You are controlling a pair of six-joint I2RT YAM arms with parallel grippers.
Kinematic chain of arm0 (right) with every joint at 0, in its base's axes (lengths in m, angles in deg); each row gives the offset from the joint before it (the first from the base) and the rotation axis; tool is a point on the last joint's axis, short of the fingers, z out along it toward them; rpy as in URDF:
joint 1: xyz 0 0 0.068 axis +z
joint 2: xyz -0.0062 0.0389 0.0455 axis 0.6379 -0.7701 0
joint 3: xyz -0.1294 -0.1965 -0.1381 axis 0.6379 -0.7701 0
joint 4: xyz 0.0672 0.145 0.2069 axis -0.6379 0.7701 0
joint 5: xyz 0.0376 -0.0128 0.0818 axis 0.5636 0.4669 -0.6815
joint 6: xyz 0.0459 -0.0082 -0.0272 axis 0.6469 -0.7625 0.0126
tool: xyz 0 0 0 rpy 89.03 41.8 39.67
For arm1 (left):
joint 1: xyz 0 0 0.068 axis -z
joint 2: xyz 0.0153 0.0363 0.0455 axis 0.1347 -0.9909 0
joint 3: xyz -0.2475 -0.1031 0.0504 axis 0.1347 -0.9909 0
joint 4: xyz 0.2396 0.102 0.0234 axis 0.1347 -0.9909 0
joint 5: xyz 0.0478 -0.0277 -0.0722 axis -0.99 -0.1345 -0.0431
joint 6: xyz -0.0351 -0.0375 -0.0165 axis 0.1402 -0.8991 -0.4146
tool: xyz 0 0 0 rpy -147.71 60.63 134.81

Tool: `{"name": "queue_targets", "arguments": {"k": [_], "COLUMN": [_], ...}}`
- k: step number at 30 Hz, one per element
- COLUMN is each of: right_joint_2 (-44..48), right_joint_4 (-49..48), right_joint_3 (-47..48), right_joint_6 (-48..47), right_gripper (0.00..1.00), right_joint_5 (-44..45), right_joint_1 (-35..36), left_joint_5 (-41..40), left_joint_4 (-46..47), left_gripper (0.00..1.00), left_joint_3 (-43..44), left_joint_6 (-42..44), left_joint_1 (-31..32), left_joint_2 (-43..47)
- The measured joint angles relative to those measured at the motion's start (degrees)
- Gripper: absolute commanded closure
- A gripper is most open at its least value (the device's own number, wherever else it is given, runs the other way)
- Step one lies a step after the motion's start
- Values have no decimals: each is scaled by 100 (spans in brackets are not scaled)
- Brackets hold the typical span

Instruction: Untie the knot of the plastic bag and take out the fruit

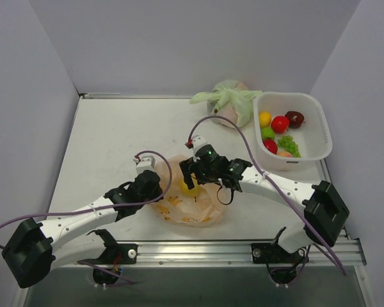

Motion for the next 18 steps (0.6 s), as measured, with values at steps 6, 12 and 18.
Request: {"name": "queue_targets", "arguments": {"k": [6, 12, 18], "right_joint_2": [-761, -1231, -1530], "right_joint_4": [-448, -883, -1207], "right_joint_3": [-28, -79, -79], "right_joint_6": [94, 94, 72], "right_gripper": [21, 21, 46], "right_joint_5": [-229, -444, -636], "right_joint_1": [50, 74, 114], "left_joint_5": [2, 2, 2], "left_joint_4": [0, 0, -2], "left_gripper": [100, 100, 100], "left_joint_3": [0, 0, -2], "left_joint_6": [-46, -70, -90], "left_joint_1": [0, 0, 0], "left_joint_2": [11, 20, 55]}}
